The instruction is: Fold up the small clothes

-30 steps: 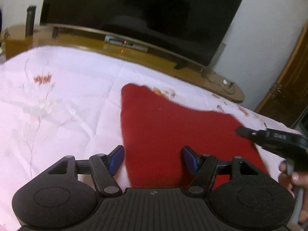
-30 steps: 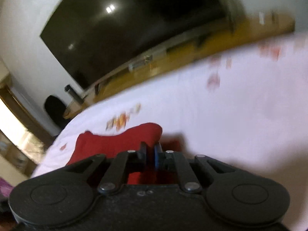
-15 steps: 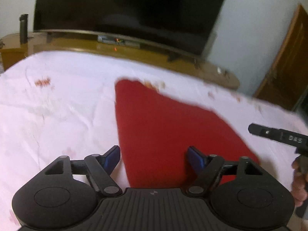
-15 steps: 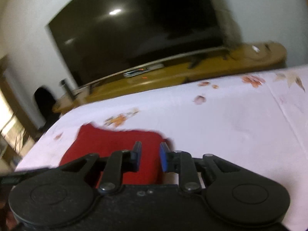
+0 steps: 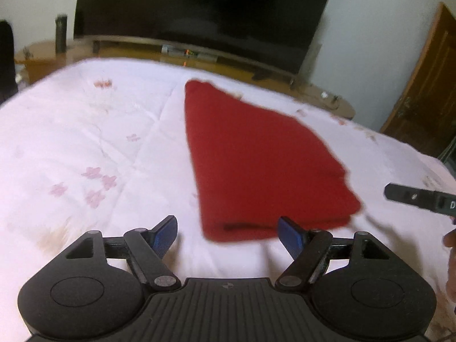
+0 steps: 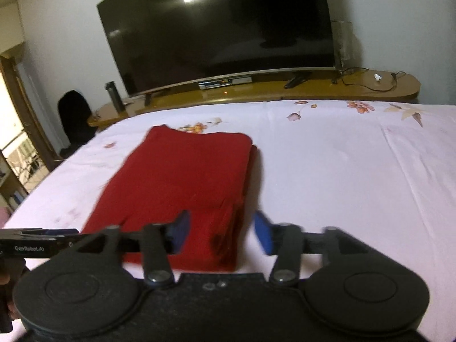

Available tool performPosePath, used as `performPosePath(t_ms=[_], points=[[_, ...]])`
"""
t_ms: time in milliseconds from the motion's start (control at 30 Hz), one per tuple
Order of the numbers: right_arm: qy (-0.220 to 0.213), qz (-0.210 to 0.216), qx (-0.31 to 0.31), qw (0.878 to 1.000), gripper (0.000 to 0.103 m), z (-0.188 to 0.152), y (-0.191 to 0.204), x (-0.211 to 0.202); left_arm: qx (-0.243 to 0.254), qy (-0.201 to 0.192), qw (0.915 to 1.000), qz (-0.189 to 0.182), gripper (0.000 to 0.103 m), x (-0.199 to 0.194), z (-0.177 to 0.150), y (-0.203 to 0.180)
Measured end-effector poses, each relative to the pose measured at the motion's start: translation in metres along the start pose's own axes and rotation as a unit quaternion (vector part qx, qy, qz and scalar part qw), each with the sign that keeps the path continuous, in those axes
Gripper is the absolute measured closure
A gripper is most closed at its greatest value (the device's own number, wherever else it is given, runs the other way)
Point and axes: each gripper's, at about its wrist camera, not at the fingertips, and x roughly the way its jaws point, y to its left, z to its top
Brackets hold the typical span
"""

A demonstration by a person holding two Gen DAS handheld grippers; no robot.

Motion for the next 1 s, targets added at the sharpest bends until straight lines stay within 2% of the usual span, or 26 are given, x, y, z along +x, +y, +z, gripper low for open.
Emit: performPosePath(t_ms=[33,67,200,233,267,333,400,433,700,1000], points=[[0.0,0.007,0.002,1.0,0.04,-0.003,0.002,-0.011,0.007,-0.009,0.9999,0.004,0.002,-0.016,-0.006,-0.009],[-0.002,0.012,0.004,1.0,0.038,-0.006,0.003,-0.021,0.012,-0.017,0.9997,0.011,0.0,-0.029,-0.01,-0.016],[-0.004,0.024,0.012,1.0,0.021,-0.017,0.009,-0.063,0.028,-0.033,0.9986,0.031,0.0,-0.072,-0.024,-0.047],[-0.004,0.024,0.006,1.0,0.021,-0.019,0.012,-0.073,0.027,-0.043,0.9981,0.034,0.0,-0.082,-0.027,-0.054],[-0.006,0.02,0.0,1.0,0.02,-0.02,0.015,-0.081,0.026,-0.053,0.9976,0.037,0.0,-0.09,-0.028,-0.059],[-0.016,0.004,-0.022,1.0,0.012,-0.025,0.022,-0.101,0.022,-0.06,0.997,0.042,0.0,-0.104,-0.032,-0.069],[-0.037,-0.024,-0.049,0.998,0.007,-0.032,0.03,-0.122,0.014,-0.072,0.9962,0.047,0.0,-0.125,-0.042,-0.076],[-0.042,-0.023,-0.057,0.997,0.005,-0.036,0.032,-0.131,0.012,-0.077,0.9958,0.049,0.0,-0.135,-0.047,-0.081],[-0.063,-0.032,-0.07,0.995,0.003,-0.062,0.042,-0.182,0.015,-0.1,0.9936,0.05,0.0,-0.187,-0.082,-0.107],[-0.09,-0.03,-0.078,0.992,0.002,-0.07,0.052,-0.212,0.017,-0.132,0.9901,0.044,0.0,-0.217,-0.089,-0.123]])
